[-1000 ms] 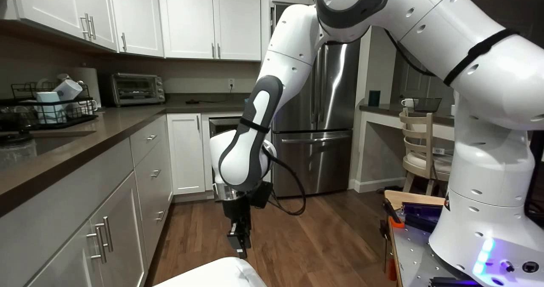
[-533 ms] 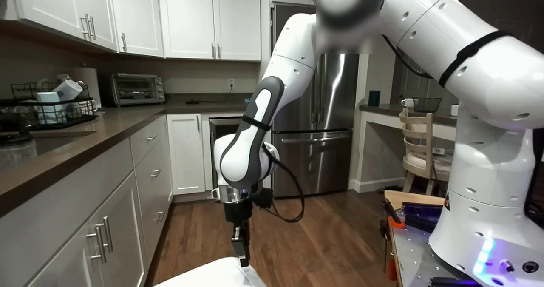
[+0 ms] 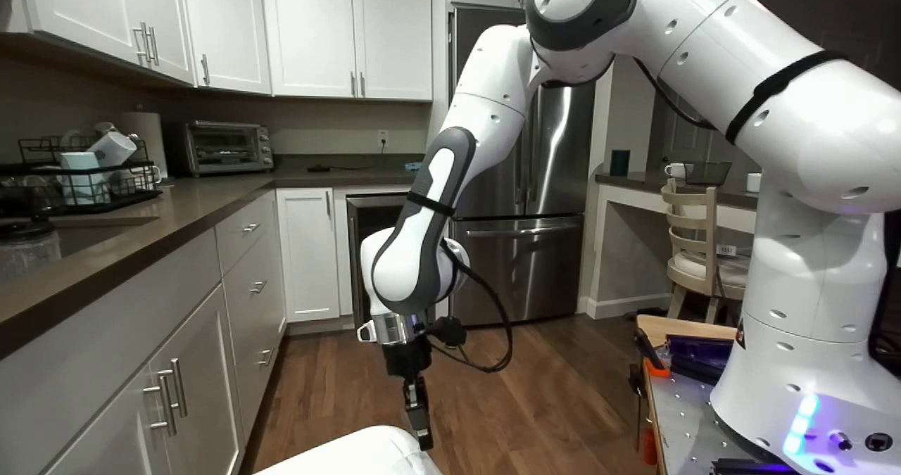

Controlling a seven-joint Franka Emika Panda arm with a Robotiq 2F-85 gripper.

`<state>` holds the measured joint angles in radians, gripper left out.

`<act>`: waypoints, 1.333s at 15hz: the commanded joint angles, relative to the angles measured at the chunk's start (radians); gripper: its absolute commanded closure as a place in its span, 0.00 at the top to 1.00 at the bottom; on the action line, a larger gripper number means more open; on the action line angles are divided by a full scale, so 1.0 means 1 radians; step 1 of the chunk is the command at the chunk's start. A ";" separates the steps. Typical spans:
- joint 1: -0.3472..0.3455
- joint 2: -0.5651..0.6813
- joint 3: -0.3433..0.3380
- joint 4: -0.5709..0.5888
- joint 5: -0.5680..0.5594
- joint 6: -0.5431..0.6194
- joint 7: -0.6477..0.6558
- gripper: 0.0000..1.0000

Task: Press the button on the bin

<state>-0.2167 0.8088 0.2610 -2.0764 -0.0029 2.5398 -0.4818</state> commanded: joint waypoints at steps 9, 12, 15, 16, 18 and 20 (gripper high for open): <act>-0.023 -0.024 0.016 -0.162 -0.002 0.226 -0.037 0.00; -0.022 -0.014 0.016 -0.196 -0.017 0.306 -0.024 0.00; -0.022 0.001 0.014 -0.218 -0.031 0.359 -0.011 0.00; -0.022 0.009 0.013 -0.219 -0.035 0.370 -0.008 0.00; -0.021 0.036 0.012 -0.206 -0.041 0.378 -0.006 0.00; -0.012 0.070 0.007 -0.171 -0.049 0.359 -0.003 0.00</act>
<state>-0.2172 0.8328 0.2620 -2.2744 -0.0180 2.8810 -0.4937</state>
